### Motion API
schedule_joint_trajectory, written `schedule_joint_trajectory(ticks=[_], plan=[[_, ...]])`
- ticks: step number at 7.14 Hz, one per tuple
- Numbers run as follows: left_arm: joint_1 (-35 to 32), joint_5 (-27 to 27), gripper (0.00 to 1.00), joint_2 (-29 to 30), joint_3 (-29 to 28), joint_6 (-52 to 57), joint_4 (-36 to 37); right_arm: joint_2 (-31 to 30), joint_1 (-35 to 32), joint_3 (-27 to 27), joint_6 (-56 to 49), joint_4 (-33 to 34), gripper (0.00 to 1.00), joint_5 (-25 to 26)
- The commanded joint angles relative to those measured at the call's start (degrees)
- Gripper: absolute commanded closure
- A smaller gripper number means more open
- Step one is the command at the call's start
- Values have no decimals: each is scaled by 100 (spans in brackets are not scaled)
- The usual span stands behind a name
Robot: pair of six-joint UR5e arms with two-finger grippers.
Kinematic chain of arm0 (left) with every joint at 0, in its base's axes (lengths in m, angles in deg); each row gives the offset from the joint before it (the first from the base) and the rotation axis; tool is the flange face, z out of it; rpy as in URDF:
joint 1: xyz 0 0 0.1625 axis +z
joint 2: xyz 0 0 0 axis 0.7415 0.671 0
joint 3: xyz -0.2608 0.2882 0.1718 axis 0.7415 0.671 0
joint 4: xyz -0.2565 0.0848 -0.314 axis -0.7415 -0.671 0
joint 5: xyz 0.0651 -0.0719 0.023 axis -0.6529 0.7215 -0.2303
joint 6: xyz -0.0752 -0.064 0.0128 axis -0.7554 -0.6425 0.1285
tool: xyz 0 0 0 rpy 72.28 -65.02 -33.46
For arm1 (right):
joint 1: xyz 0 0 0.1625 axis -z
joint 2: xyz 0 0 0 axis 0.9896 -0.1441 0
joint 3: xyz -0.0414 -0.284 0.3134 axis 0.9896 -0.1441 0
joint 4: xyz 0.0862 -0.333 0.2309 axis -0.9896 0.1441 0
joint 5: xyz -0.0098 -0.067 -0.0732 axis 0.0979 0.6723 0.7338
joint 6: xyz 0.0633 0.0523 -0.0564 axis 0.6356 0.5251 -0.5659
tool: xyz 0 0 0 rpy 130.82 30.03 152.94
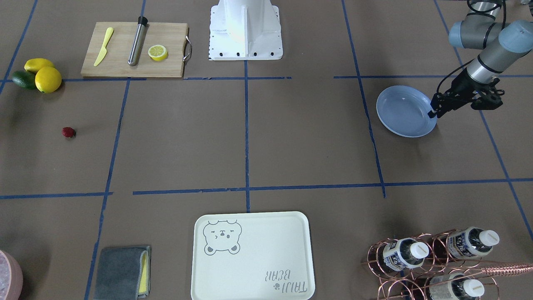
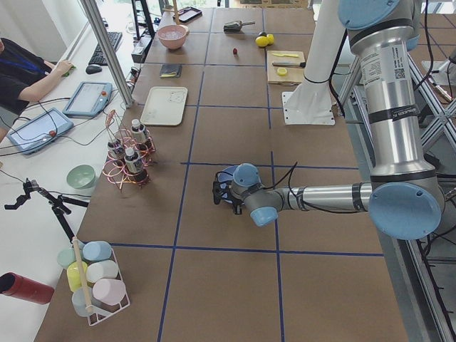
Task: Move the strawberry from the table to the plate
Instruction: 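Lower the left gripper to the rim of the light blue plate and grasp it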
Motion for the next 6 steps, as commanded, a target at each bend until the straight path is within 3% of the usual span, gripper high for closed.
schedule_joint_trajectory(ticks=[1,3,4,5,6], plan=[[35,9,66,9,0,9,0,0,0,2,0,4,0,-6],[70,9,68,35,0,9,0,9,0,2,0,4,0,-6],[70,9,74,35,0,9,0,9,0,-6,0,4,0,-6],[79,9,92,35,0,18,0,9,0,-6,0,4,0,-6],[70,44,100,27,17,26,-17,9,0,-6,0,4,0,-6]])
